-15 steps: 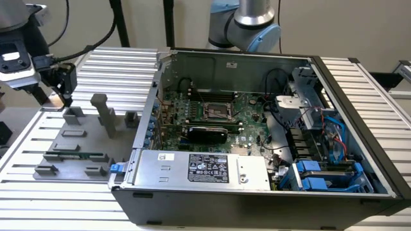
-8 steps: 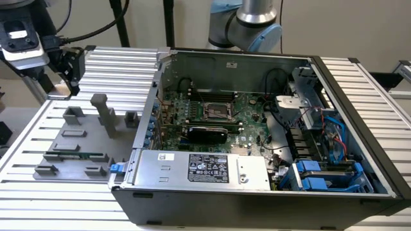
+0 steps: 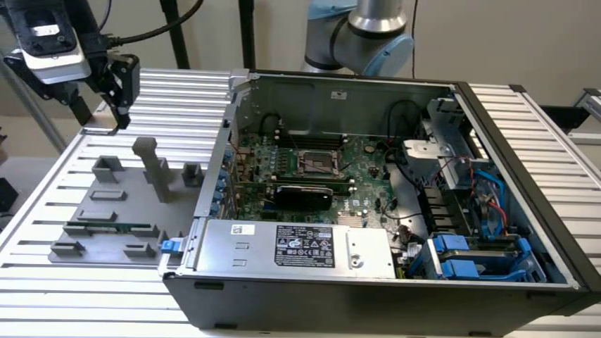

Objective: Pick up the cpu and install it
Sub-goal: 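Pick up the cpu and move it towards the insertion slot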

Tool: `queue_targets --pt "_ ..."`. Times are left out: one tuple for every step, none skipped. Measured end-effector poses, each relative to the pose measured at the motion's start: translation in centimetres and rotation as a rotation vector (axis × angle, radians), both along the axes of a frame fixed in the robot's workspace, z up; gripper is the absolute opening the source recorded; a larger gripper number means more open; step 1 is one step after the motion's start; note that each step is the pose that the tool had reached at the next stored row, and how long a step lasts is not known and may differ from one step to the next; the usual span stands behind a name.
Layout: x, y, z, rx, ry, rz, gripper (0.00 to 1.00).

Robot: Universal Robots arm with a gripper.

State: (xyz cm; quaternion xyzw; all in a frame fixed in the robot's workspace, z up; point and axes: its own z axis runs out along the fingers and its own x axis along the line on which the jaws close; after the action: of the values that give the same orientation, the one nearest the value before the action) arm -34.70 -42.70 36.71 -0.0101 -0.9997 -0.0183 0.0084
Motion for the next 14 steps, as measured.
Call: queue_targets --pt "0.3 0.05 0.15 0.0000 0.0001 0.000 0.55" --pt "0.6 0.11 0.29 0.0000 0.0000 0.000 0.55" --pt "0.9 0.17 0.44 0.0001 0.0000 0.000 0.55" --pt "1.2 0.22 0.59 0.0001 0.0000 0.000 0.55" --pt "1.5 0.28 0.75 0.0000 0.0000 0.000 0.55" --pt "1.8 0.34 0.90 0.0000 0.0001 0.000 0.55" --pt "2.0 0.40 1.05 0.0000 0.0001 0.000 0.55" --pt "2.3 0.46 1.20 0.0000 0.0001 0.000 0.55" --pt "2.6 0.52 1.36 0.0000 0.0000 0.000 0.55" --pt "2.9 0.58 1.51 0.0001 0.0000 0.000 0.55" --pt "3.2 0.64 1.66 0.0000 0.0000 0.000 0.55" --pt "3.5 0.71 1.82 0.0000 0.0000 0.000 0.55" --pt "3.8 0.77 1.98 0.0000 0.0001 0.000 0.55" --pt "4.0 0.84 2.12 0.0000 0.0000 0.000 0.55"
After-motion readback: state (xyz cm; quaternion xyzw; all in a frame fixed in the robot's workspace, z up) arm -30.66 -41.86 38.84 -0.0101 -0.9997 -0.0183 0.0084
